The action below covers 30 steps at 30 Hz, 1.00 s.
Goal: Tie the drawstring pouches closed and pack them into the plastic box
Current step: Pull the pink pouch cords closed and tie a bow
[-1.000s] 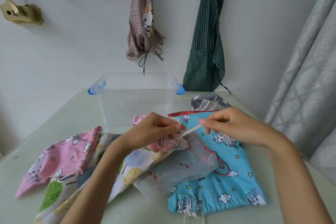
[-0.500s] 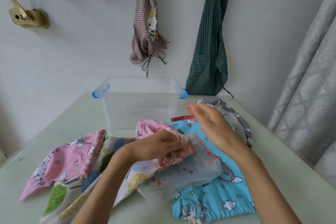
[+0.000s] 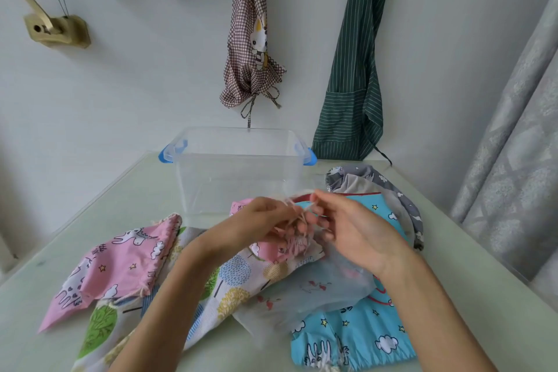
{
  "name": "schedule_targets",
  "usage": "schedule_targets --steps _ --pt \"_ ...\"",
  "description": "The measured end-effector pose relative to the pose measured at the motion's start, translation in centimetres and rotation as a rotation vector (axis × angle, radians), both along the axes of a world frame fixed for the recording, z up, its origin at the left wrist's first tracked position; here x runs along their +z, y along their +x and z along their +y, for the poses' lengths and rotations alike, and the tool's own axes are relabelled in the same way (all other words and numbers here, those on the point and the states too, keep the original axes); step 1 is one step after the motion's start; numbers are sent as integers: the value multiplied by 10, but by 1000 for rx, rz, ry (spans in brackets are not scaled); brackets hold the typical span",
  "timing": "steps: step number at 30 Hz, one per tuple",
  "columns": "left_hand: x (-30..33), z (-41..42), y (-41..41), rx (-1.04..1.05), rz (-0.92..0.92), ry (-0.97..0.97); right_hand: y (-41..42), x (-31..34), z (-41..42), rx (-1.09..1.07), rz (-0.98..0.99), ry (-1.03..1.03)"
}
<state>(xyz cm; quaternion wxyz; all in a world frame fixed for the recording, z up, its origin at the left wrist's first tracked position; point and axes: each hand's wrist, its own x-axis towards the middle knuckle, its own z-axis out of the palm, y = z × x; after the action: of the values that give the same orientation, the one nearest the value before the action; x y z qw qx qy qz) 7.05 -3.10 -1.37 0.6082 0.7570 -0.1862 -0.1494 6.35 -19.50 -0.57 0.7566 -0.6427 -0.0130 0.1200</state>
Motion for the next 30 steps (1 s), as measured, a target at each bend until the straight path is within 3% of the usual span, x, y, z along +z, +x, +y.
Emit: schedule_targets --steps 2,4,6,9,11,14,16,19,23,27,30 --pt "5 2 0 84 41 -96 3 1 -4 -43 114 333" --pt "7 5 -1 143 73 -134 6 3 -17 -168 100 432" --pt "7 8 -1 191 106 -137 5 6 -29 -291 -14 154" --pt "6 8 0 219 145 -128 3 7 -43 -449 -223 -519" --pt "5 5 2 224 157 -117 -1 13 -41 -368 -404 -669" --pt "3 1 2 220 178 -95 -10 13 -24 -46 -414 -783" --pt "2 1 2 212 178 -75 -10 5 -15 -26 -445 -916" --pt "1 4 1 193 112 -37 -10 2 -10 -85 -493 -958" --pt "0 8 0 181 95 -93 -8 7 -15 -110 -567 -851" --pt "2 10 0 202 159 -272 -16 14 -16 150 -590 -778" --pt "3 14 0 210 174 -294 -11 11 -16 129 -619 -778"
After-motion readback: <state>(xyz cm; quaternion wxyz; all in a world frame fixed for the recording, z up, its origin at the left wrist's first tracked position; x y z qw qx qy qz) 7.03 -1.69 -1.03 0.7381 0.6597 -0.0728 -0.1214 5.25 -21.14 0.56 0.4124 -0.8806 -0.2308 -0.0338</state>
